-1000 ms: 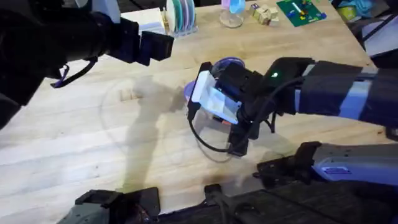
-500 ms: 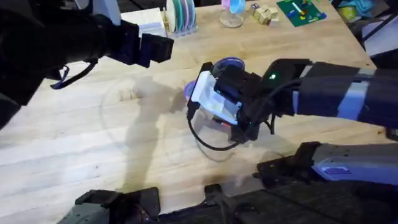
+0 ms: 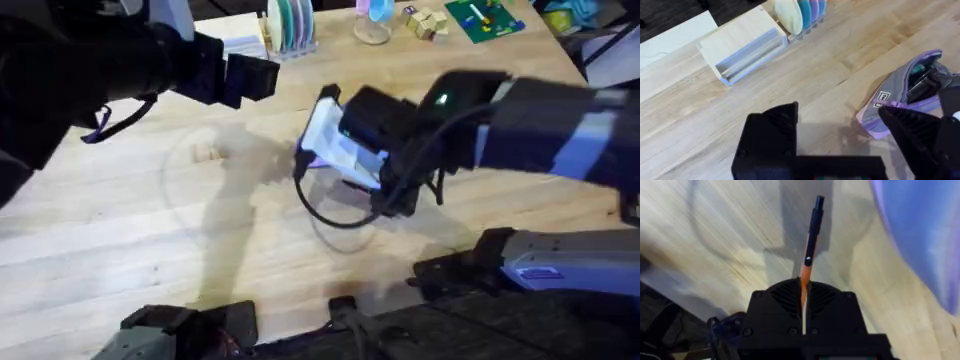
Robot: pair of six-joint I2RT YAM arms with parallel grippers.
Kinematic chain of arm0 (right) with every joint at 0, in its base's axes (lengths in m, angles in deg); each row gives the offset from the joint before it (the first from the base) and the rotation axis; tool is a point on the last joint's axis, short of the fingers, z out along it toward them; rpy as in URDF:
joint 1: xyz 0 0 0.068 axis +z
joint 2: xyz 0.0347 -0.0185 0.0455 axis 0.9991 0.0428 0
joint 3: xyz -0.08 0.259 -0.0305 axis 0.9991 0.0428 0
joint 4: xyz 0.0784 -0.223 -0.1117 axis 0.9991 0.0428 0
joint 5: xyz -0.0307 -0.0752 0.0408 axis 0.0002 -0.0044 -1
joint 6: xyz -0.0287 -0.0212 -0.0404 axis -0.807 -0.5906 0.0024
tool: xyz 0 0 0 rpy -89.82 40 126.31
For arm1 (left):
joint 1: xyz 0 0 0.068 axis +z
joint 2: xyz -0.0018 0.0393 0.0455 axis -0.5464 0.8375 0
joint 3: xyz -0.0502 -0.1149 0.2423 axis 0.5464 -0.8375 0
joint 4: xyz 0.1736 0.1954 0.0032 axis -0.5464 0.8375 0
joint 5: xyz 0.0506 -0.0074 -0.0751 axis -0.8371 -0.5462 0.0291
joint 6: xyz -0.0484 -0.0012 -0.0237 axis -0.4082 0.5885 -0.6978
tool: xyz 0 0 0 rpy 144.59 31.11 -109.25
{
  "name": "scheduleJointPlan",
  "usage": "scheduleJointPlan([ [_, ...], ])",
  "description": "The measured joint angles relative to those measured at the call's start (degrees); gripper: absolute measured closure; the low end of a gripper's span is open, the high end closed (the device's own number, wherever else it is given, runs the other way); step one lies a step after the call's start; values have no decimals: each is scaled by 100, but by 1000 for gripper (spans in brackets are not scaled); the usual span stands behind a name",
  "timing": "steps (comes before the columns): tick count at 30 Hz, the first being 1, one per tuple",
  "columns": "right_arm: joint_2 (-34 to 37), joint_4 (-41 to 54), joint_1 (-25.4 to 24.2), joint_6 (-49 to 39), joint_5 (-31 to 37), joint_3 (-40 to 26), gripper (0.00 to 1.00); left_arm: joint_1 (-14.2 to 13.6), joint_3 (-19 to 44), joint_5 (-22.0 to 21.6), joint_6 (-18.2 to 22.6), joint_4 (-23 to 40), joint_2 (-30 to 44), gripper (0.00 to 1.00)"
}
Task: Unzip the bag, pick up the pens from the table one at a time and place them inside, then zip the bag closed.
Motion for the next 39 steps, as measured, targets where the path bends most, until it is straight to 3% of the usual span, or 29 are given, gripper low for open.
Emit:
scheduleJointPlan([
  [9, -311, 856, 0, 10, 12, -1296, 968, 0, -2, 0, 0, -1, 0, 7],
  [13, -737, 830, 0, -16, 266, -1479, 968, 0, -2, 0, 0, 0, 0, 7],
  [19, -1157, 609, -109, -305, 1166, -1491, 968, 0, 0, 0, 0, 0, 0, 7],
  [29, -1112, -277, -649, -2865, 1827, -1491, 968, 0, -1, 0, 0, 0, 0, 7],
  [39, -294, -433, -1035, -5167, 1952, -1493, 969, 0, 0, 0, 0, 17, 0, 7],
])
